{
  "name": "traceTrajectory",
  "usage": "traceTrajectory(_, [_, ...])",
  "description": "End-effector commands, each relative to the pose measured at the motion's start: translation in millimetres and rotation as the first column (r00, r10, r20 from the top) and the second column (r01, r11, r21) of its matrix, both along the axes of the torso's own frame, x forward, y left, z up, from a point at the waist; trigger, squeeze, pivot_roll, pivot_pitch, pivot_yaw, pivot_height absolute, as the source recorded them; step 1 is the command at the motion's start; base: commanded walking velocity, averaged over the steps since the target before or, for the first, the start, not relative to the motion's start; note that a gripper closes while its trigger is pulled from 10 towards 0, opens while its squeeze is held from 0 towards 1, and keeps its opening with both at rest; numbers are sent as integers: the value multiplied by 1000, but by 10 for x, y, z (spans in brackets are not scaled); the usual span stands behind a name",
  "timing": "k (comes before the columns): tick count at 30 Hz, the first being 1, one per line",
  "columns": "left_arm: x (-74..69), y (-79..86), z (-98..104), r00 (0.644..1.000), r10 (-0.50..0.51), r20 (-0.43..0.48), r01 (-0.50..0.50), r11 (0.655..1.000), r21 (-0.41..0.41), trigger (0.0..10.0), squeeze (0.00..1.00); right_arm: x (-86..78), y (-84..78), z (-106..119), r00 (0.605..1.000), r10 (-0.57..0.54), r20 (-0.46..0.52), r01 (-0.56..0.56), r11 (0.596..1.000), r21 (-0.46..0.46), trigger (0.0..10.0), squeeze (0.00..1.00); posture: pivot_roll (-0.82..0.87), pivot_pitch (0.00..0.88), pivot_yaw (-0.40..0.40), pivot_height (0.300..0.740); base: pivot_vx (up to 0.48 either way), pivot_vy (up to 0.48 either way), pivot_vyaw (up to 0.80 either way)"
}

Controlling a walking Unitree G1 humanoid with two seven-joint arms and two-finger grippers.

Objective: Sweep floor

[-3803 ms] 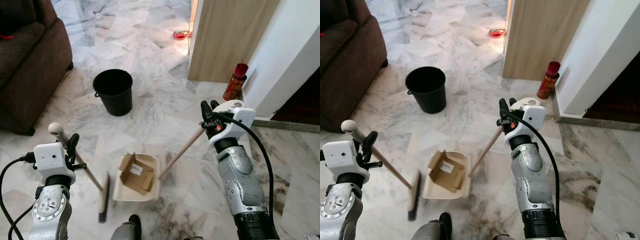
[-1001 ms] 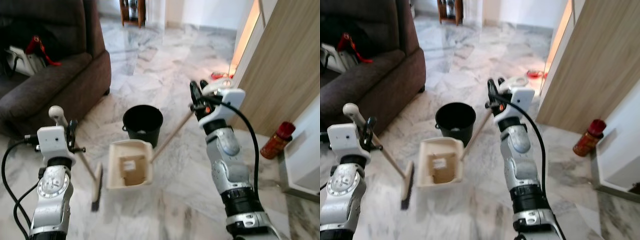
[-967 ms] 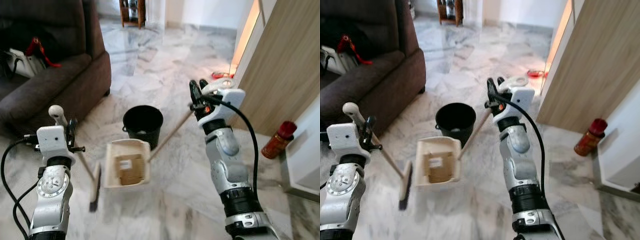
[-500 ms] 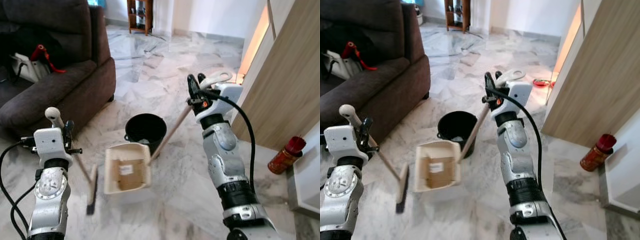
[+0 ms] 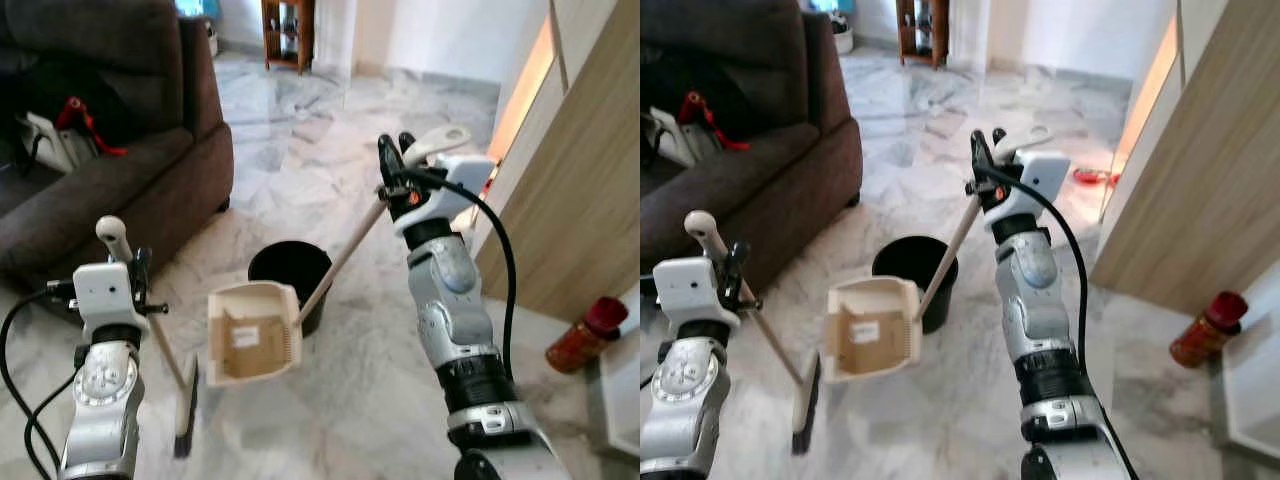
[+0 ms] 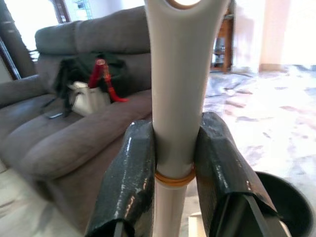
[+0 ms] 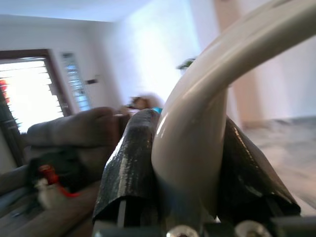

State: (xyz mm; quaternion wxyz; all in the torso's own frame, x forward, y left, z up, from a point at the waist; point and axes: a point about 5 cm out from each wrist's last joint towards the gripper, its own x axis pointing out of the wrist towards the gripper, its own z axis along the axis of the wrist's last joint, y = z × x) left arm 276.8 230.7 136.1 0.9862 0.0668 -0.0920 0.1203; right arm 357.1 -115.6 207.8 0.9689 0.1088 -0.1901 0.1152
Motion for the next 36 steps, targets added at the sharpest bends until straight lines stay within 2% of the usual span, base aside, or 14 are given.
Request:
traceTrajectory(1, [-19,31,135,998,5,67,-6,1000,27,10000,0,-11,29,262,995,2,104,-4,1000,11,10000,0,28,11,15,740,322,0,0])
traceTrajectory(9, [-45,0,117,998,0,65,-2,1000,25,10000,0,-15,36,359,991,5,134,-7,1000,12,10000,0,30,11,4,740,323,0,0])
traceTrajectory(18, [-62,5,103,998,10,62,-11,1000,20,10000,0,-1,32,436,989,-2,150,0,1000,11,10000,0,31,48,-4,740,323,0,0])
traceTrajectory(21, [-171,60,61,999,34,42,-36,998,41,10000,0,-5,38,479,987,-3,161,1,1000,14,10000,0,19,59,0,740,324,0,0])
traceTrajectory(23, [-298,139,45,997,72,35,-75,995,65,10000,0,-4,33,494,986,-3,165,1,1000,15,10000,0,27,65,-2,740,319,0,0])
traceTrajectory(24, [-298,139,45,997,72,35,-75,995,65,10000,0,-4,33,494,986,-3,165,1,1000,15,10000,0,27,65,-2,740,319,0,0])
traceTrajectory(25, [-419,209,53,993,112,34,-114,990,84,10000,0,-2,27,494,986,-4,165,1,1000,18,10000,0,41,73,-5,740,322,0,0])
traceTrajectory(26, [-463,231,59,991,126,35,-129,988,84,10000,0,-1,31,490,987,-3,163,0,1000,19,10000,0,46,75,-7,740,322,0,0])
traceTrajectory(30, [-530,239,57,990,139,31,-142,986,90,10000,0,1,64,483,987,7,159,-11,1000,23,10000,0,54,79,-14,740,323,0,0])
traceTrajectory(36, [-542,200,41,990,136,26,-138,986,91,10000,0,-3,97,515,985,20,169,-24,999,26,10000,0,54,81,-15,740,323,0,0])
